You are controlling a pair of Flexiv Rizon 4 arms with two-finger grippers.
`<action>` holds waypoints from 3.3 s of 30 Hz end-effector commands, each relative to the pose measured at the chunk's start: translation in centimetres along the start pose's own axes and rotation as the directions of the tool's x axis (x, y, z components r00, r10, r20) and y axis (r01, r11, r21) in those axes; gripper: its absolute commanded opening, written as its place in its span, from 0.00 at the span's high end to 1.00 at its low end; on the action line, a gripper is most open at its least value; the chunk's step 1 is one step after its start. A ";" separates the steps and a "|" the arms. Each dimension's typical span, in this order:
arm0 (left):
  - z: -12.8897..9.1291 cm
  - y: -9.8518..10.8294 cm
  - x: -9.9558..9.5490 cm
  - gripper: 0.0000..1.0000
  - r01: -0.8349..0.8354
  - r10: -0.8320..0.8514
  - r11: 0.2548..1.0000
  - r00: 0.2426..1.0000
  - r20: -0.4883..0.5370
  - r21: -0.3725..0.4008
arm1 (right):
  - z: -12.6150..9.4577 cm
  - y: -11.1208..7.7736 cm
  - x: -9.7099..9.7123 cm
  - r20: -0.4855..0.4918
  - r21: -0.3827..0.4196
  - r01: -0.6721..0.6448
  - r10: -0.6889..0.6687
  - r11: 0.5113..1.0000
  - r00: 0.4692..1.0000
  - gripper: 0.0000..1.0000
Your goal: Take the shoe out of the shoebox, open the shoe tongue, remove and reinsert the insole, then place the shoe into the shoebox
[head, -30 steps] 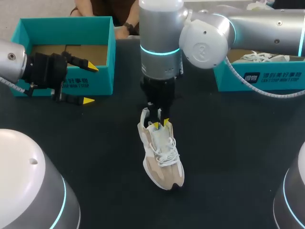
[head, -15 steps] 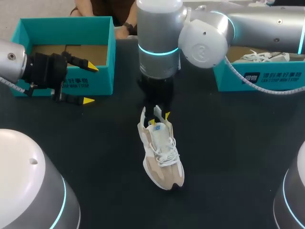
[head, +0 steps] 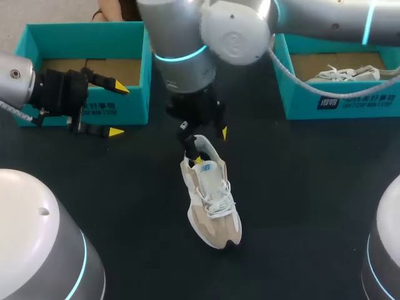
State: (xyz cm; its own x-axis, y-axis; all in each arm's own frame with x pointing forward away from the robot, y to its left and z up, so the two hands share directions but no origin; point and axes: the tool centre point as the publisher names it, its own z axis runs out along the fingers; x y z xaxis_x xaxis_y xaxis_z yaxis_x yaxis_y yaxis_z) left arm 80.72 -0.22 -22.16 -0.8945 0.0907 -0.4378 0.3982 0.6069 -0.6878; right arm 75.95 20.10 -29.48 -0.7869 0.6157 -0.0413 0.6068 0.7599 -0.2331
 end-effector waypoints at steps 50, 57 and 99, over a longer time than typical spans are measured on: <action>0.0 0.0 0.1 0.00 -0.001 0.001 1.000 1.000 0.000 -0.002 | 4.8 7.6 -4.9 0.140 -0.083 0.619 -0.606 0.781 0.783 1.00; 0.0 0.0 0.1 0.00 -0.001 0.001 1.000 1.000 0.000 -0.002 | 3.9 6.4 -4.7 0.129 -0.054 0.587 -0.577 0.808 0.806 1.00; 0.0 0.0 0.1 0.00 -0.001 0.001 1.000 1.000 0.000 -0.002 | -15.8 -4.6 -10.9 0.364 0.033 0.470 -0.449 0.882 0.816 1.00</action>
State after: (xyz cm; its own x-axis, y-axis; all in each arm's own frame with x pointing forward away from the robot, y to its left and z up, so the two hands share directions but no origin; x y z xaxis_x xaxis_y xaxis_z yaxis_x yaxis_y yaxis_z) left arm 80.72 -0.22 -22.16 -0.8945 0.0907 -0.4378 0.3982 0.6069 -0.6878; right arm 83.44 13.29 -12.64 -0.9546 0.0864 -0.2850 0.1636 0.9518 -0.2593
